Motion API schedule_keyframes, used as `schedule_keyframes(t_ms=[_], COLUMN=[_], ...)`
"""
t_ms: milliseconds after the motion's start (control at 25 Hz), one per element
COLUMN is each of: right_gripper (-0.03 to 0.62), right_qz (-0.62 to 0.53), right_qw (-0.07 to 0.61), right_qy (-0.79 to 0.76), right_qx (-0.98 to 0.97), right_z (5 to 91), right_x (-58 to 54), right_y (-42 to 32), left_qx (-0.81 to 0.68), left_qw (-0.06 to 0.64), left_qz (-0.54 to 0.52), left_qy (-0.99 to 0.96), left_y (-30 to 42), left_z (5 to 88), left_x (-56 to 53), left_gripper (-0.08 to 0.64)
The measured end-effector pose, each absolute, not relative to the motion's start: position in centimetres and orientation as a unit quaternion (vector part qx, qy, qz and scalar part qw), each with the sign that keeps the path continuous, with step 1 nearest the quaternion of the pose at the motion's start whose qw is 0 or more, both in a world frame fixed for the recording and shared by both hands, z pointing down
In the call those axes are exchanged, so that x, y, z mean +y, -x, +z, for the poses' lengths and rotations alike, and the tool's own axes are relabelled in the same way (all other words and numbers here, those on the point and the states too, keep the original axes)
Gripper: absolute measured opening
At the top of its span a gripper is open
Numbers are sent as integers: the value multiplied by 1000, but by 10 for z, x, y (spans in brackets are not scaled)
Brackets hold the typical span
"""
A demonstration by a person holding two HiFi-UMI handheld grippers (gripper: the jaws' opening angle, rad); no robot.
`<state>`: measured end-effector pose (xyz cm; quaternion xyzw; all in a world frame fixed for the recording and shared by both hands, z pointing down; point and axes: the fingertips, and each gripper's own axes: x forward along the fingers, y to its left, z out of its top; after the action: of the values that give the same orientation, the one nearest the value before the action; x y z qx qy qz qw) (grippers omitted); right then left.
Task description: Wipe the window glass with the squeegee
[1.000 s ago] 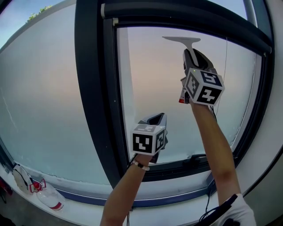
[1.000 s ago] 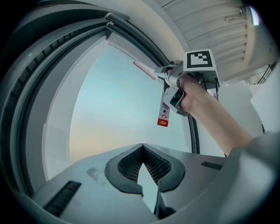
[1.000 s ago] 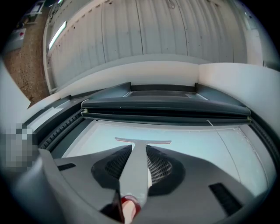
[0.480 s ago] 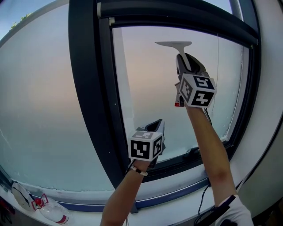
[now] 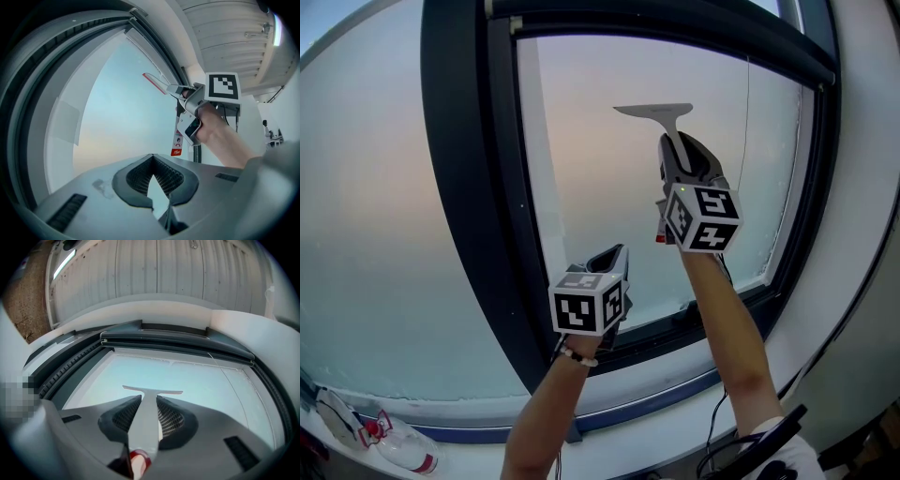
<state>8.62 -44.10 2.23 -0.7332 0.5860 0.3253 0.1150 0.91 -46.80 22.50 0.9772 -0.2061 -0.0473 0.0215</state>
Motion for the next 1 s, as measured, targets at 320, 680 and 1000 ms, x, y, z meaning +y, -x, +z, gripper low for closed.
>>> schedule_keyframes(t_ms=[320, 680, 1000], right_gripper=[87, 87, 87], right_qz=[306, 282, 266], right_qw=[111, 94, 80], right_qy=[737, 743, 749], right_qx=[593, 600, 601], right_z=[66, 117, 170], right_x=[-437, -434, -430], right_y=[-91, -95, -98], left_qx=[-210, -210, -216], left_qw=[34, 58, 83], left_qz=[-49, -39, -26], left_qy=[-976, -975, -972], left_y=[-3, -3, -2], left_z=[242, 272, 304], left_x=[-468, -463, -462], left_gripper=[0, 0, 0])
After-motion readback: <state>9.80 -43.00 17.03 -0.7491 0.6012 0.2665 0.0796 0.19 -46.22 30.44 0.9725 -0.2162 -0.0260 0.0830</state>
